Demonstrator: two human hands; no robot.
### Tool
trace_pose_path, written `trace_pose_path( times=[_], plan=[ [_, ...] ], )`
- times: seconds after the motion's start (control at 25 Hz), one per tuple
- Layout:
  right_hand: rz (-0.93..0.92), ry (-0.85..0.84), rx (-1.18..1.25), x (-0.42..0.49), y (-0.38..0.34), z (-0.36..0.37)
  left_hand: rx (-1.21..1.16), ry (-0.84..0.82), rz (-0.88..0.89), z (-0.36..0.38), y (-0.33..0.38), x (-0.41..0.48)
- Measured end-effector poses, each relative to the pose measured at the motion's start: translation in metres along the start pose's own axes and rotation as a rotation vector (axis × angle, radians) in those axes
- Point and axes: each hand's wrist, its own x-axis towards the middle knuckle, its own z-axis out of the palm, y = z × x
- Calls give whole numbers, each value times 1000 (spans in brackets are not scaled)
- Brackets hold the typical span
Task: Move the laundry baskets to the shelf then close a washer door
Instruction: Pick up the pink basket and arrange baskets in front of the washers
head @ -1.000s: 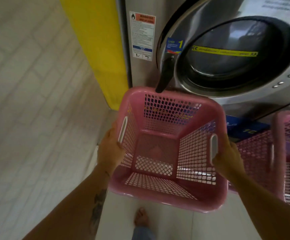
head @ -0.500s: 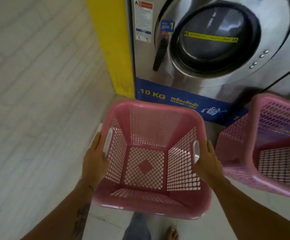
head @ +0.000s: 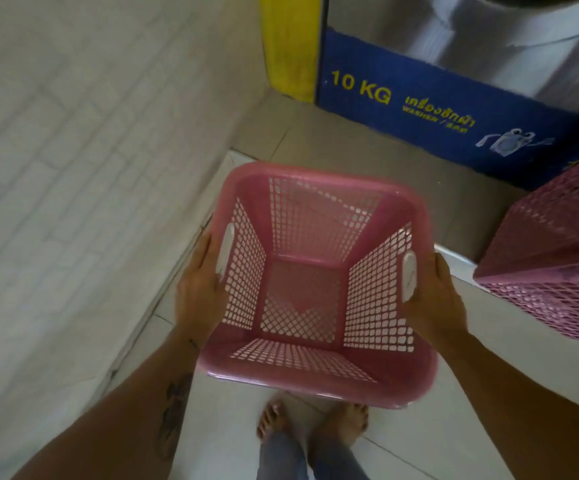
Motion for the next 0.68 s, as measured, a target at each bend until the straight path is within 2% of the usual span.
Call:
trace_pose_path(
  times=[0.12,0.24,0.36,0.44,0.52,0.68],
  plan=[
    [-9,112,25,-4,-3,31,24,23,24,14,-27,-3],
    [-62,137,34,-13,-8,49,32,1,25,17,-49,-3],
    [-85,123,67,-12,-13,45,60,-92,-34,8,-50,8],
    [-77,73,83,-17,-17,32,53,-156,-61,-8,-35,10],
    [-51,44,77,-30,-23,9,-17,-144,-81,-29,-11,5],
    [37,-64,53,-73,-30,-70,-177,-181,-172,-84,75,-15]
  ],
)
